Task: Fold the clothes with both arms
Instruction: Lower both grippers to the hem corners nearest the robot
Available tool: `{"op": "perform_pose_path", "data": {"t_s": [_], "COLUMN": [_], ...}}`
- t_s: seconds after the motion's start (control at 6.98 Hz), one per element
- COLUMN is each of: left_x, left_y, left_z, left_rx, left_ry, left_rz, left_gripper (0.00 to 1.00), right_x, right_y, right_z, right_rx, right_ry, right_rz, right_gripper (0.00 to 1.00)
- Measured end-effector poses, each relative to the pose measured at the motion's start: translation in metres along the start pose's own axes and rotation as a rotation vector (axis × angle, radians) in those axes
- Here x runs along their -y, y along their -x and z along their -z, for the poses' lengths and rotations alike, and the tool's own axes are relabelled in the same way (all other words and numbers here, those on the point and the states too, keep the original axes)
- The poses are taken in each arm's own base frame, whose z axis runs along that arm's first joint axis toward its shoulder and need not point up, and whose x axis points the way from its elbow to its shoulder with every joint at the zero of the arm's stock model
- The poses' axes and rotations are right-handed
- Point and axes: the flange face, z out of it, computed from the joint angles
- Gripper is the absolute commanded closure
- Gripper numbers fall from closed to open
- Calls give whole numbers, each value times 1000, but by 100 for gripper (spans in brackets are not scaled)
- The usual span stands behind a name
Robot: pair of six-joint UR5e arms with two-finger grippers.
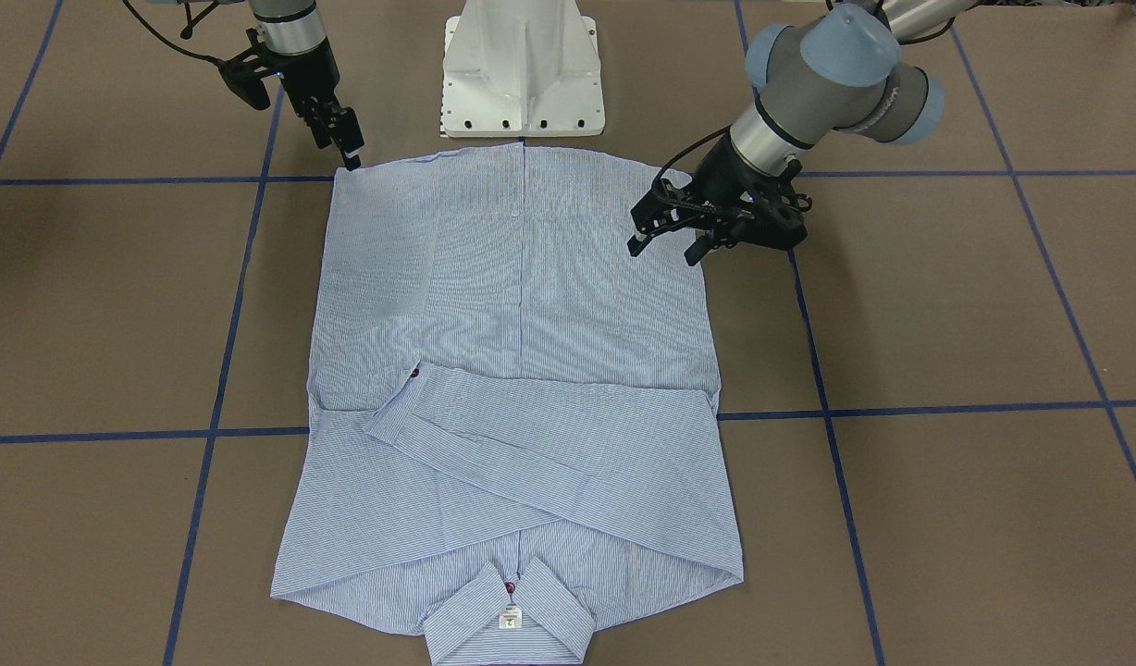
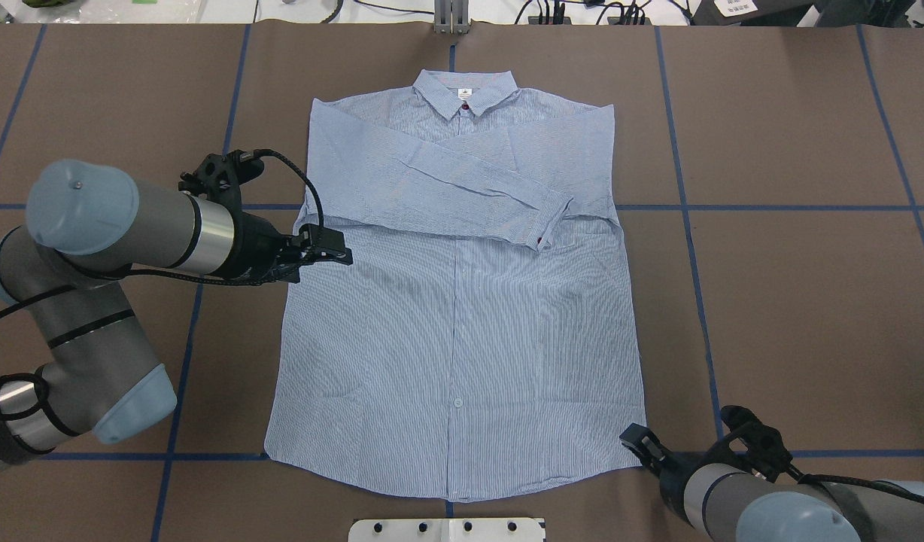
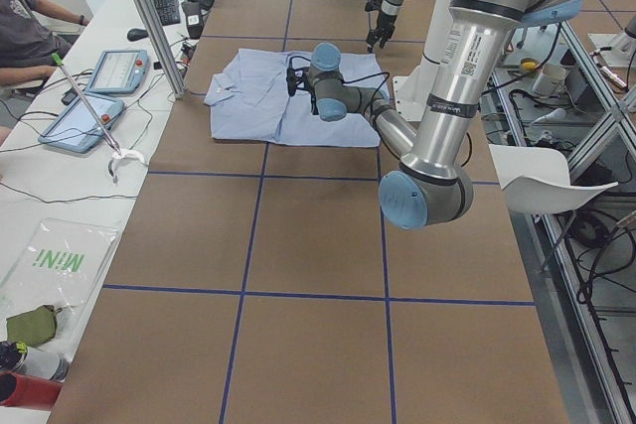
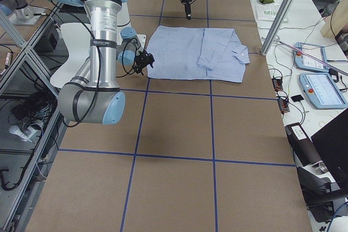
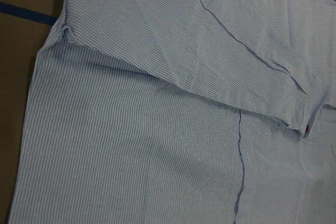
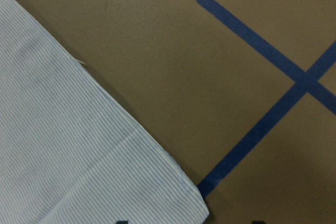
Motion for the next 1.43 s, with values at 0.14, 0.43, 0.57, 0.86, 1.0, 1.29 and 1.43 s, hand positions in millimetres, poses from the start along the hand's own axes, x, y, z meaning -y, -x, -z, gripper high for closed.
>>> {"op": "perform_pose_path", "data": {"t_s": [0.14,0.43,0.57,0.86,1.0,1.29,1.43], "left_x": [0,0,0,1,1,1,1], "left_y": [0,0,0,1,2,3,3], "left_z": [-1,-1,-2,-2,-3,-4,-4], "left_rx": [1,1,2,4,5,8,8], "left_ry": [0,0,0,0,0,1,1], "left_rz": [8,13,14,15,16,17,17], "left_gripper": [5,5,5,5,5,5,5], "right_x": [-1,-2,-3,-6,-7,-6,-6], "right_y": [-2,-6,-6,-6,-6,-5,-5], "right_z": [-6,-13,-15,-18,-18,-18,-18], "right_rx": [-5,-15,-17,-19,-19,-18,-19], "right_ry": [-7,-16,-16,-14,-14,-16,-17], "right_rz": [3,8,9,11,11,11,10], "right_gripper": [20,22,23,31,34,55,64]}}
